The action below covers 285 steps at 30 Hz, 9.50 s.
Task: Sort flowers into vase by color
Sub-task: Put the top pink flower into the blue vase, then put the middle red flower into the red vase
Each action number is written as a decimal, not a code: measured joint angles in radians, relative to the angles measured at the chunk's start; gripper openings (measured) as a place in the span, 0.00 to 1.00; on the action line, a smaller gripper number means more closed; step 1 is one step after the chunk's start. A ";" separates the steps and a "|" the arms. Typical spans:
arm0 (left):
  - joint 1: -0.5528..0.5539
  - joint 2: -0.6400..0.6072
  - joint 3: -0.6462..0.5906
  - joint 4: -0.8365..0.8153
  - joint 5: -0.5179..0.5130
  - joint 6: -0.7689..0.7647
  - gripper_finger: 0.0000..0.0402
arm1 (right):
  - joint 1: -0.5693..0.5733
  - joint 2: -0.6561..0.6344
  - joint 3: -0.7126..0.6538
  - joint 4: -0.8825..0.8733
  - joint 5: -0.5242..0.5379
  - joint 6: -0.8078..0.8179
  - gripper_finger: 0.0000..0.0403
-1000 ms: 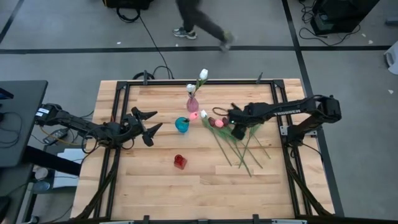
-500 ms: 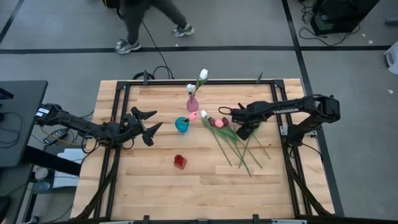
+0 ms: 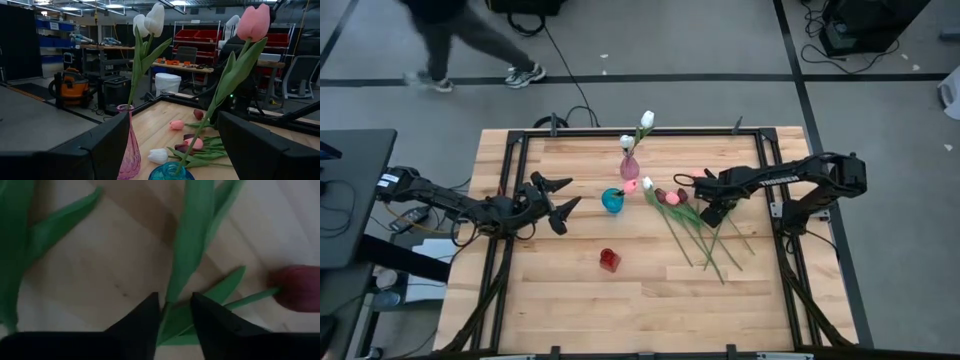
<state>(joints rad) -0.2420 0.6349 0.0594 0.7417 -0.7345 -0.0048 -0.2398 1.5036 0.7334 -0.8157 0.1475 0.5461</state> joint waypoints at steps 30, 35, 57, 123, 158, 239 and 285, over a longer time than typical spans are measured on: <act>0.000 0.000 0.000 -0.005 0.001 -0.023 0.77 | 0.160 -0.304 0.053 0.755 -0.037 -0.472 0.02; 0.000 0.000 0.000 -0.004 0.002 -0.023 0.77 | 0.211 -0.305 -0.074 1.184 -0.035 -0.556 0.02; 0.000 0.000 0.000 0.007 -0.005 0.001 0.77 | 0.149 0.243 -0.006 2.191 -0.048 -0.616 0.03; 0.000 0.000 0.000 0.007 -0.006 0.000 0.77 | 0.044 0.409 0.465 1.350 -0.192 -0.595 0.22; 0.000 0.000 0.000 -0.005 -0.010 -0.006 0.77 | 0.130 0.030 0.227 0.303 0.006 -0.277 0.42; 0.000 0.000 0.000 0.002 -0.017 0.000 0.77 | 0.286 -0.174 0.312 -0.295 0.424 -0.074 0.02; -0.001 0.021 0.000 -0.140 0.623 -0.030 0.77 | 0.502 0.029 0.235 1.439 -0.141 -0.570 0.02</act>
<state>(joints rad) -0.2428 0.6563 0.0597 0.6022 -0.1116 -0.0344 0.2623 1.5327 0.9684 0.6235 0.0069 -0.0238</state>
